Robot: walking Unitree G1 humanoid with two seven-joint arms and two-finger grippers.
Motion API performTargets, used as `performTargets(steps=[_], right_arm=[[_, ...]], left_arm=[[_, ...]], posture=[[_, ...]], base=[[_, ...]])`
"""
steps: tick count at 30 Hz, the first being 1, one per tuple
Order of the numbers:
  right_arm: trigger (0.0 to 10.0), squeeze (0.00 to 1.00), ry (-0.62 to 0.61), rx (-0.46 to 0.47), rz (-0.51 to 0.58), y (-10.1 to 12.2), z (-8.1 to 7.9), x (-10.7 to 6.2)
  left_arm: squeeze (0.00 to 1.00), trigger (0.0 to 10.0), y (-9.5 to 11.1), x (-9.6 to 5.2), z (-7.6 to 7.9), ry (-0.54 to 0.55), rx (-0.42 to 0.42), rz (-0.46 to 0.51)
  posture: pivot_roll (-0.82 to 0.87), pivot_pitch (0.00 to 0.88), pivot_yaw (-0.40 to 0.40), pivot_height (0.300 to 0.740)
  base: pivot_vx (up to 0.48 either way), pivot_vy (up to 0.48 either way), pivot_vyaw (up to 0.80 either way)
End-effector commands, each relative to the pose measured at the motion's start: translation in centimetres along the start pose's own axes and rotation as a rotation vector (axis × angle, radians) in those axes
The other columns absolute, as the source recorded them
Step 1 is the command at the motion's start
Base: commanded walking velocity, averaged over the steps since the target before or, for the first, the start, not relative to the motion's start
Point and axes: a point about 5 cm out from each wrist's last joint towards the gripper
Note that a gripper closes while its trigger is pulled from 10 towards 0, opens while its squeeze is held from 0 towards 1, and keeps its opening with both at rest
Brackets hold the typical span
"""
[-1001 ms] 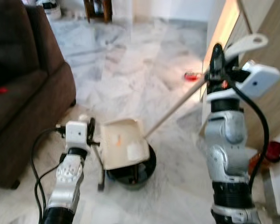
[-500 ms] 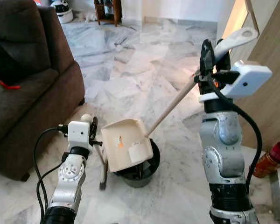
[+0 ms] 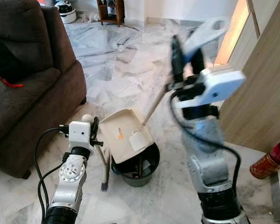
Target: Sweep floor
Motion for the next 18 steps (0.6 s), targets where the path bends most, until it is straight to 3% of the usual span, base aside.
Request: performTargets(steps=[1,2,4,18], right_arm=[[10.0,0.0,0.038,-0.041,0.119,2.0,-0.5,0.3],[10.0,0.0,0.114,-0.104,0.133,2.1,-1.5,0.0],[10.0,0.0,0.147,-0.13,0.141,2.1,-2.0,-0.3],[10.0,0.0,0.165,-0.126,0.184,3.1,-3.8,-0.6]], left_arm=[[0.0,10.0,1.0,0.1,-0.1,0.0,0.0,0.055],[0.0,10.0,1.0,0.1,-0.1,-0.001,-0.002,0.056],[0.0,10.0,1.0,0.1,-0.1,-0.001,-0.004,0.056],[0.0,10.0,1.1,0.1,0.0,0.001,-0.009,0.062]], posture=[[0.09,0.115,0.039,0.74],[0.08,0.118,0.038,0.74],[0.08,0.118,0.038,0.74],[0.09,0.131,0.034,0.74]], base=[[0.0,0.0,0.0],[0.0,0.0,0.0],[0.0,0.0,0.0],[0.0,0.0,0.0]])
Point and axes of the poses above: a point about 5 cm out from each wrist's last joint towards the gripper, its own x axis pointing out of the wrist towards the gripper, its own y axis along the axis of the wrist's last joint, z = x × y, and after that the axes turned 6 degrees about -x, right-handed
